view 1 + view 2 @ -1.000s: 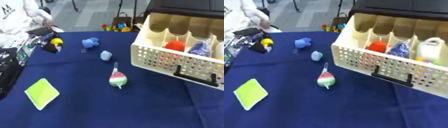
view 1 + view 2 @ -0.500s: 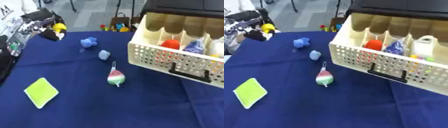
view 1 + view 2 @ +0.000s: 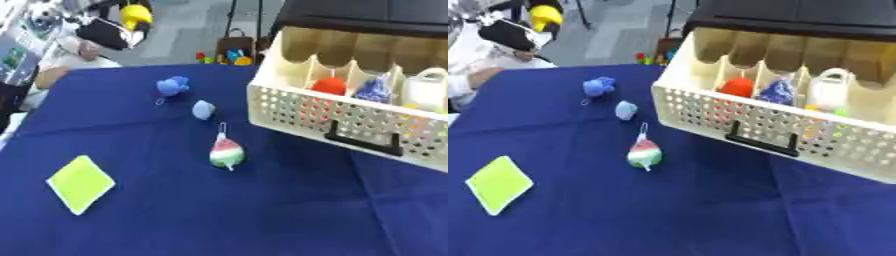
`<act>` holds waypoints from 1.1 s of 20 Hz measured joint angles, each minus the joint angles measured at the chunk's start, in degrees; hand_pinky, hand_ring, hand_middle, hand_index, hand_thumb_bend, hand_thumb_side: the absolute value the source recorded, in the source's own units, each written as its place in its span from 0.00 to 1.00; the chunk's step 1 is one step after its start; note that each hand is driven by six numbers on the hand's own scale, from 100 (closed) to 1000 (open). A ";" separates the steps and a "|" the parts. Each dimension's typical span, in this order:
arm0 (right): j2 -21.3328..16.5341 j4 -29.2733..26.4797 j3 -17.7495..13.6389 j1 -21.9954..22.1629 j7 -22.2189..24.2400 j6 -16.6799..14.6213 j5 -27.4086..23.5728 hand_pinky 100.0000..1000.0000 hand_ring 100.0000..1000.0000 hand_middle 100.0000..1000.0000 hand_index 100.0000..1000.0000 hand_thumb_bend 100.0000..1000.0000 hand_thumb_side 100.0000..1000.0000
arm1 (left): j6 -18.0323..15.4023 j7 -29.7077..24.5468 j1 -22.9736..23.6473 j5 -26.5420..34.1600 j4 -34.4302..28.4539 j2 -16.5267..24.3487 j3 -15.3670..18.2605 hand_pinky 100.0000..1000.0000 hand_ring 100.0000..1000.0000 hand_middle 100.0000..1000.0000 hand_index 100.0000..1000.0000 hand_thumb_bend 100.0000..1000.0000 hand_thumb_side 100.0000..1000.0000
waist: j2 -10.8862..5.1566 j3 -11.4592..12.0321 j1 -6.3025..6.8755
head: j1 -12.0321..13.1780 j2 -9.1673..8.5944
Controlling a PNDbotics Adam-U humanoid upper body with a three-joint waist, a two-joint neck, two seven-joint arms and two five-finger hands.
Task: Pick up objects from table and place into drawer.
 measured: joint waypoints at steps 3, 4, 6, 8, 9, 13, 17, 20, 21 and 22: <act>0.00 0.00 0.01 0.01 0.02 -0.01 -0.19 0.54 0.56 0.60 0.70 0.00 0.86 | 0.41 -1.68 -1.83 1.50 -4.27 -1.26 -1.08 0.35 0.57 0.51 0.75 0.00 0.30 | -0.18 -0.18 -0.04 | -0.73 0.36; 0.00 0.00 0.01 0.02 0.04 -0.02 -0.21 0.54 0.56 0.60 0.70 0.00 0.86 | 0.63 -2.22 -2.47 2.04 -5.51 -1.78 -1.44 0.35 0.57 0.51 0.75 0.00 0.30 | -0.19 -0.25 -0.09 | -0.78 0.37; 0.00 0.00 0.02 0.02 0.11 -0.06 -0.27 0.54 0.56 0.60 0.70 0.00 0.86 | 1.20 -3.24 -3.58 3.01 -7.53 -2.85 -2.10 0.35 0.57 0.51 0.75 0.00 0.30 | -0.37 -0.30 -0.16 | -0.79 0.37; 0.00 0.00 0.02 0.02 0.17 -0.04 -0.44 0.54 0.56 0.60 0.70 0.00 0.86 | 1.76 -4.13 -4.64 3.75 -8.72 -3.81 -2.76 0.35 0.57 0.51 0.75 0.00 0.31 | -0.54 -0.51 -0.17 | -0.78 0.37; 0.00 0.00 0.02 0.02 0.18 -0.05 -0.52 0.54 0.56 0.60 0.70 0.00 0.86 | 1.99 -4.53 -5.26 4.09 -9.02 -4.35 -3.13 0.35 0.57 0.51 0.75 0.00 0.32 | -0.55 -0.63 -0.17 | -0.77 0.37; 0.00 0.00 0.03 0.02 0.24 -0.08 -0.69 0.54 0.56 0.60 0.70 0.00 0.86 | 2.58 -5.68 -7.00 5.43 -9.04 -6.49 -4.55 0.34 0.56 0.50 0.74 0.00 0.33 | -0.71 -0.94 -0.18 | -0.73 0.35; 0.01 0.00 0.04 0.02 0.34 -0.16 -0.74 0.54 0.56 0.60 0.70 0.00 0.86 | 2.66 -6.53 -8.32 7.03 -8.64 -8.30 -6.20 0.33 0.55 0.49 0.74 0.00 0.36 | -0.75 -1.06 -0.18 | -0.68 0.31; 0.01 0.00 0.04 -0.02 0.37 -0.19 -0.88 0.54 0.56 0.61 0.70 0.00 0.86 | 2.61 -7.14 -9.04 8.43 -8.42 -9.28 -7.33 0.33 0.55 0.49 0.74 0.00 0.37 | -0.75 -1.31 -0.18 | -0.50 -0.22; 0.01 0.00 0.04 -0.03 0.37 -0.19 -0.97 0.54 0.56 0.61 0.70 0.00 0.86 | 2.58 -7.34 -9.17 8.80 -8.40 -9.65 -7.68 0.33 0.55 0.49 0.74 0.00 0.38 | -0.76 -1.35 -0.18 | -0.44 -0.41; 0.01 0.00 0.04 -0.06 0.37 -0.20 -1.06 0.54 0.56 0.61 0.70 0.00 0.86 | 2.59 -7.53 -9.35 9.11 -8.36 -9.99 -7.95 0.33 0.55 0.49 0.74 0.00 0.38 | -0.76 -1.35 -0.18 | -0.37 -0.67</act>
